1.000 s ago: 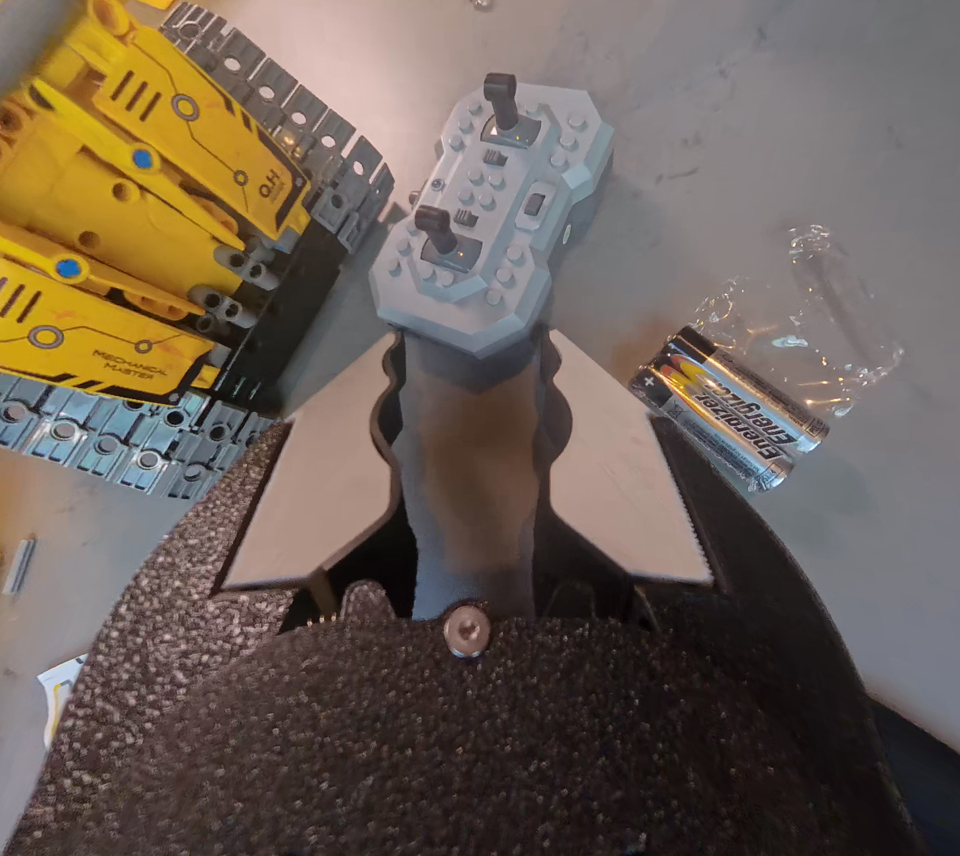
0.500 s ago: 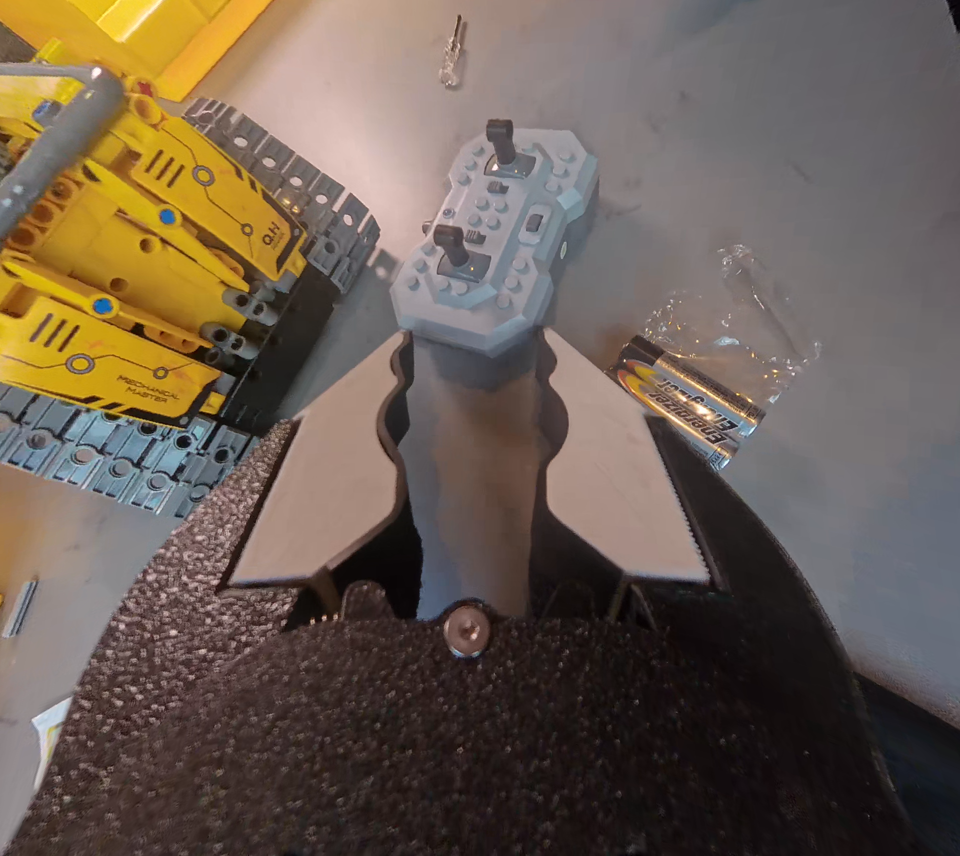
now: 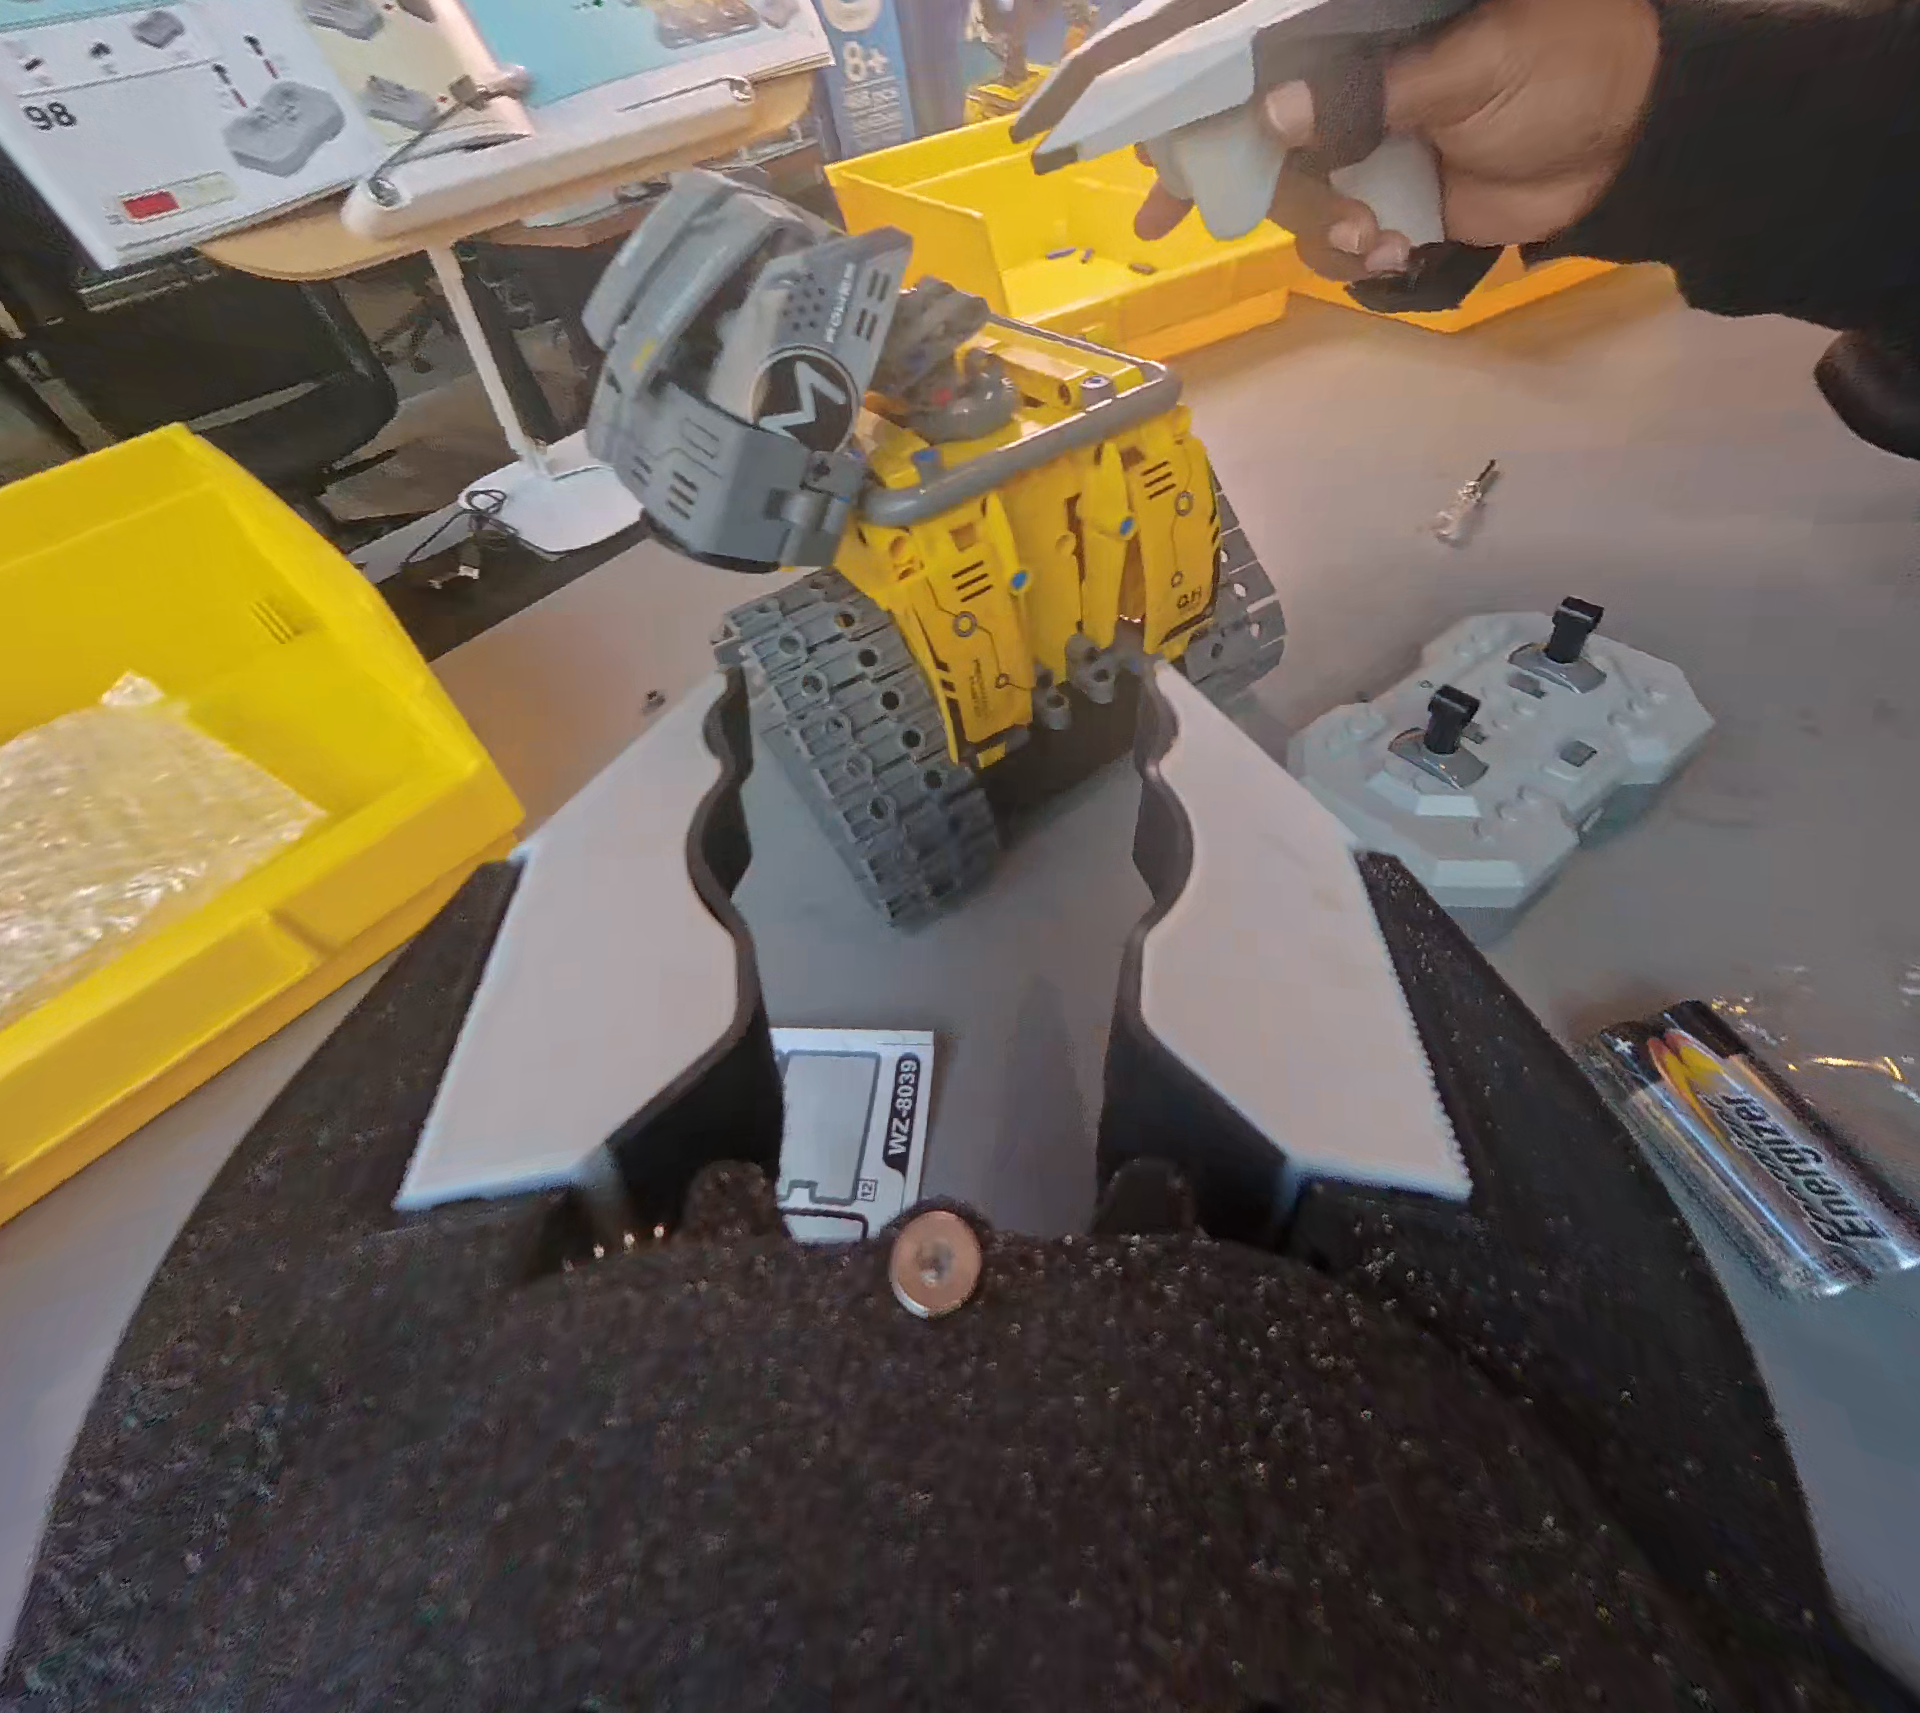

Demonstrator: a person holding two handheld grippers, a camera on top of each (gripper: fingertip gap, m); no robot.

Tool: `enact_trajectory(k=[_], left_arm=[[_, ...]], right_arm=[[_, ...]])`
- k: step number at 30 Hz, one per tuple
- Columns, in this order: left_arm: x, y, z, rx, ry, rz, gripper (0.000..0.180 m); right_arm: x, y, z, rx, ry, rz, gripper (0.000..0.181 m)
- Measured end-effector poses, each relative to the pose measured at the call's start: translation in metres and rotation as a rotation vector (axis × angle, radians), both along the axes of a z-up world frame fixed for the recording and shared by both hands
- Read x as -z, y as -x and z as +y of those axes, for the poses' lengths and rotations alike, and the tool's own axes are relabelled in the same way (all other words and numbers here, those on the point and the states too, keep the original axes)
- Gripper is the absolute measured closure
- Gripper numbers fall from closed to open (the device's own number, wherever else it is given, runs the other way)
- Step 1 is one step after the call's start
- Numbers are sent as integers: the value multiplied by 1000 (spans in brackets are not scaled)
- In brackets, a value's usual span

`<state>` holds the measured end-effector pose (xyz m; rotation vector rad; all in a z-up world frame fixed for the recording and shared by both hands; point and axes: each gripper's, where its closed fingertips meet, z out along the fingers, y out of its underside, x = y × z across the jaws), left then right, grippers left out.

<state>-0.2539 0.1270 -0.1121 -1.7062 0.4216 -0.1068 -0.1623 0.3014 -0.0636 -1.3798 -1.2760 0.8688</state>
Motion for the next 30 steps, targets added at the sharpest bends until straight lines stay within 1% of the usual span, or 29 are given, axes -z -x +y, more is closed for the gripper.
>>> enact_trajectory(k=[3,9,12,14,18,20,25,27,28,30], left_arm=[[-3,6,1,-36,-21,9,108],[8,5,4,-49,0,96,110],[10,7,5,-55,9,106,112],[12,9,5,-58,15,106,113],[15,11,5,-61,30,93,114],[15,10,6,-53,31,89,115],[19,8,8,-35,47,89,116],[21,8,9,-33,52,90,116],[22,8,9,-34,56,88,116],[22,9,9,-38,60,87,116]], right_arm=[[-23,32,47,59,-42,62,151],[-65,111,137,127,-111,60,153],[-76,146,173,145,-110,44,153],[-73,160,194,181,-105,14,154],[-48,169,215,230,-56,-63,164],[-46,168,215,239,-69,-44,166],[-36,165,211,220,-65,-65,172],[-37,164,210,216,-66,-58,169],[-36,164,209,203,-74,-61,164],[-34,161,207,202,-86,-60,162]])
